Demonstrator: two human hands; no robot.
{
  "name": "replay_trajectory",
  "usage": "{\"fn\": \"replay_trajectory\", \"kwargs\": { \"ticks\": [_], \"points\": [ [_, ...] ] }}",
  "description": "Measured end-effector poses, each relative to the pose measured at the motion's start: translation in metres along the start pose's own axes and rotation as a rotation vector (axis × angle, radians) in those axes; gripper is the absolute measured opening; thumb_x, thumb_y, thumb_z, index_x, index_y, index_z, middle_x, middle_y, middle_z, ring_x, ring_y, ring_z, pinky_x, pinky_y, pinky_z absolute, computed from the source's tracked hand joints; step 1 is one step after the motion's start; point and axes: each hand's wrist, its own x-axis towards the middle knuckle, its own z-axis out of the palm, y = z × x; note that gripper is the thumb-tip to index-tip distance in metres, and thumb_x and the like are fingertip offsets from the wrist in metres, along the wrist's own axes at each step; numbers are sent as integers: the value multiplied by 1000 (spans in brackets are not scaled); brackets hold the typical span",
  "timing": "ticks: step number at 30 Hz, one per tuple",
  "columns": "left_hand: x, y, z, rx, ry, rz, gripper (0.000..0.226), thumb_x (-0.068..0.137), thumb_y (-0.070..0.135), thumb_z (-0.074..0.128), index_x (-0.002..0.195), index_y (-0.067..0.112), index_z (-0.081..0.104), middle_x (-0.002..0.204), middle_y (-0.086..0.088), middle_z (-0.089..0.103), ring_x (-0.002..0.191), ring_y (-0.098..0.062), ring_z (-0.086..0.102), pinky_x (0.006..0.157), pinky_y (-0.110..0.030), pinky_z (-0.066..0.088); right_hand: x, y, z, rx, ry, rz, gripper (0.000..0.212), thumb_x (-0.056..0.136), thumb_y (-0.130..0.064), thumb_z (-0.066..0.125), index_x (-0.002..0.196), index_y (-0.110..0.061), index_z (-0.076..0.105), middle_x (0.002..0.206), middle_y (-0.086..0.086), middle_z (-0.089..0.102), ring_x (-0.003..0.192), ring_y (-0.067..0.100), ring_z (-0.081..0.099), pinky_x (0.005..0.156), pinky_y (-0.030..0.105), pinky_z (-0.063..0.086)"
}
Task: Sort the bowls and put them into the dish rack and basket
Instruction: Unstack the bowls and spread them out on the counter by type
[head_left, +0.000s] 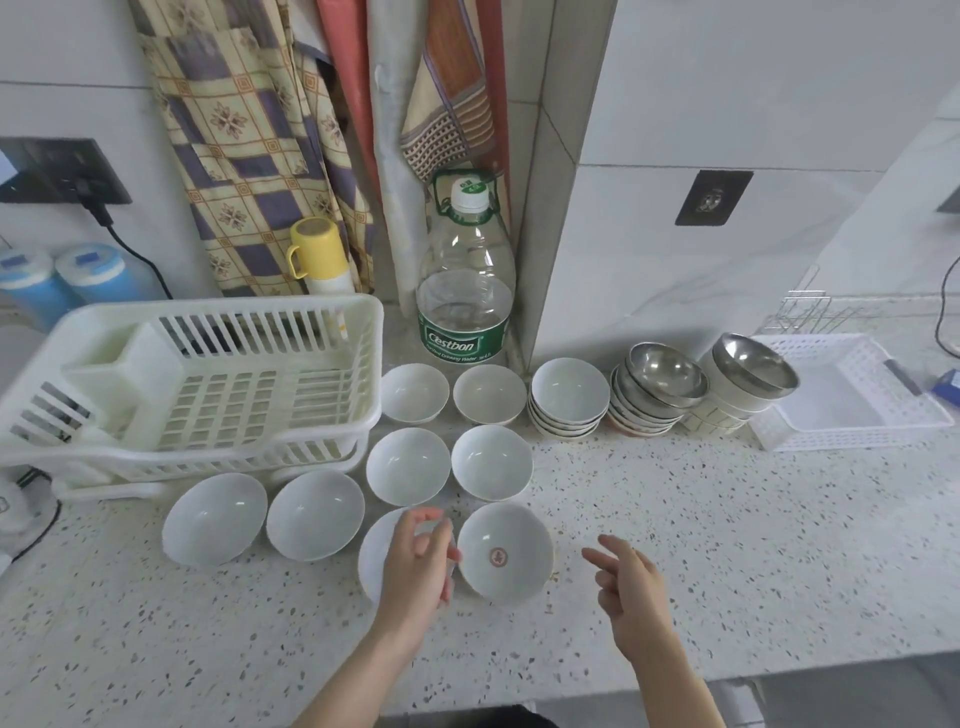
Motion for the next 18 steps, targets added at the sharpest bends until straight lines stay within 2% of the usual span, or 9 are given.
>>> {"fn": "replay_trajectory", "kwargs": {
  "ticks": [6, 12, 14, 18],
  "points": [
    [60, 43, 81, -20, -5, 4, 25, 95, 32, 57, 120, 31, 50, 75, -1, 70, 38, -12, 43, 36, -18, 32, 46, -56, -10, -65, -78, -32, 17, 96, -14, 56, 109, -5, 62, 91, 17, 72, 46, 12, 38, 34, 19, 27],
    [122, 71, 141, 126, -12, -29, 62, 95, 40, 54, 149, 27, 25, 85, -7, 74, 32, -7, 44, 34, -19, 29, 80, -97, -10, -124, -172, -29, 16, 94, -14, 59, 107, -8, 64, 83, 13, 74, 43, 9, 41, 36, 19, 29],
    [138, 77, 154, 170, 1, -41, 65, 95, 38, 53, 151, 25, 22, 84, -8, 75, 32, -7, 47, 34, -19, 32, 90, -109, -8, -85, -224, 3, 16, 93, -13, 61, 107, -7, 65, 77, 12, 75, 41, 9, 42, 36, 19, 29],
    [155, 81, 167, 242, 8, -47, 57, 97, 28, 50, 148, 21, 28, 111, -7, 66, 49, -5, 68, 36, -22, 38, 105, -128, 0, -78, -262, 24, 15, 93, -11, 59, 106, -6, 64, 77, 11, 74, 44, 10, 41, 37, 18, 29]
  ]
}}
